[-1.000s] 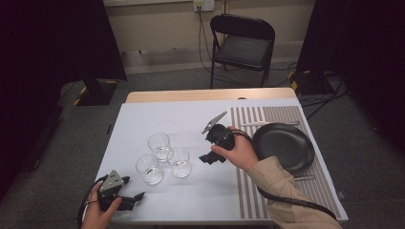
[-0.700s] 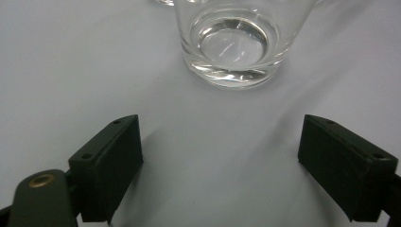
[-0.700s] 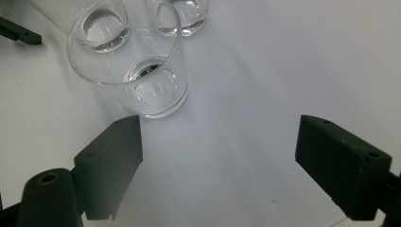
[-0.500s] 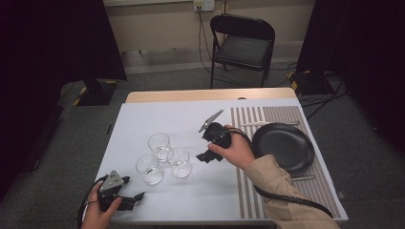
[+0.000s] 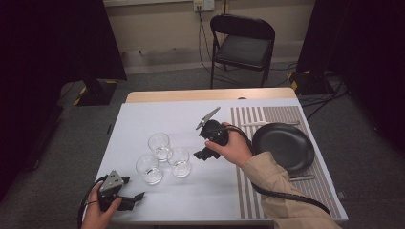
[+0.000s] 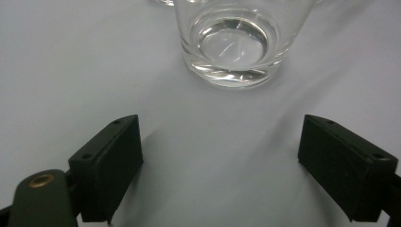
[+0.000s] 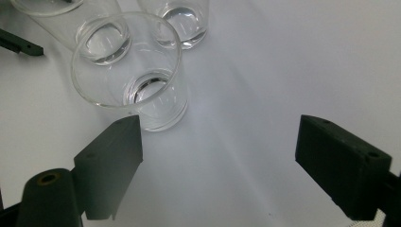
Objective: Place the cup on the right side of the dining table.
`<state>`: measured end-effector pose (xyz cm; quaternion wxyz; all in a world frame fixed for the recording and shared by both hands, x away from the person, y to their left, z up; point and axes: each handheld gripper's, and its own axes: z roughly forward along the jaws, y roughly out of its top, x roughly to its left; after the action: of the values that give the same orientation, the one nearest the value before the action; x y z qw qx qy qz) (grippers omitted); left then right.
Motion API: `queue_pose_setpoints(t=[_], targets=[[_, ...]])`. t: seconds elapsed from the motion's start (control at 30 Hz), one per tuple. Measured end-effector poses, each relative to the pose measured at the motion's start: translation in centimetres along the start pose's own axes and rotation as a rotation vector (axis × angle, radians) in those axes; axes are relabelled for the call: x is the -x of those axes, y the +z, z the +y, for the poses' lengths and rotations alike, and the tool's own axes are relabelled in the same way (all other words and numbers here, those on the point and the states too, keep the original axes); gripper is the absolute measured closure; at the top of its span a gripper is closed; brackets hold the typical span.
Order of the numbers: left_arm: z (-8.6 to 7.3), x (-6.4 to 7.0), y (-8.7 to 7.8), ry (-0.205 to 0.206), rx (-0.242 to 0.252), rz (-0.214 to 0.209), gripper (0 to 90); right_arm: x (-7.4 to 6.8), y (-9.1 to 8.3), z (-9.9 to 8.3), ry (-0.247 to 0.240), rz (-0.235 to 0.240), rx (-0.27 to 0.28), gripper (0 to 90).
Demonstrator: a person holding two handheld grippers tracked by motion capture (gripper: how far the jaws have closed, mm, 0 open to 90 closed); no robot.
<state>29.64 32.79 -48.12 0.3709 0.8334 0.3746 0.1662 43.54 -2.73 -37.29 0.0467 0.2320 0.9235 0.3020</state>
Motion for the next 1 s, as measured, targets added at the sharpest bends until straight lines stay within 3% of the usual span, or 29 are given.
queue_pose_setpoints(t=[1.0], targets=[[0.0, 0.0, 0.0, 0.005, -0.002, 0.001, 13.6, -0.5, 1.1, 1.8, -0.007, 0.017, 0.005, 14.7]])
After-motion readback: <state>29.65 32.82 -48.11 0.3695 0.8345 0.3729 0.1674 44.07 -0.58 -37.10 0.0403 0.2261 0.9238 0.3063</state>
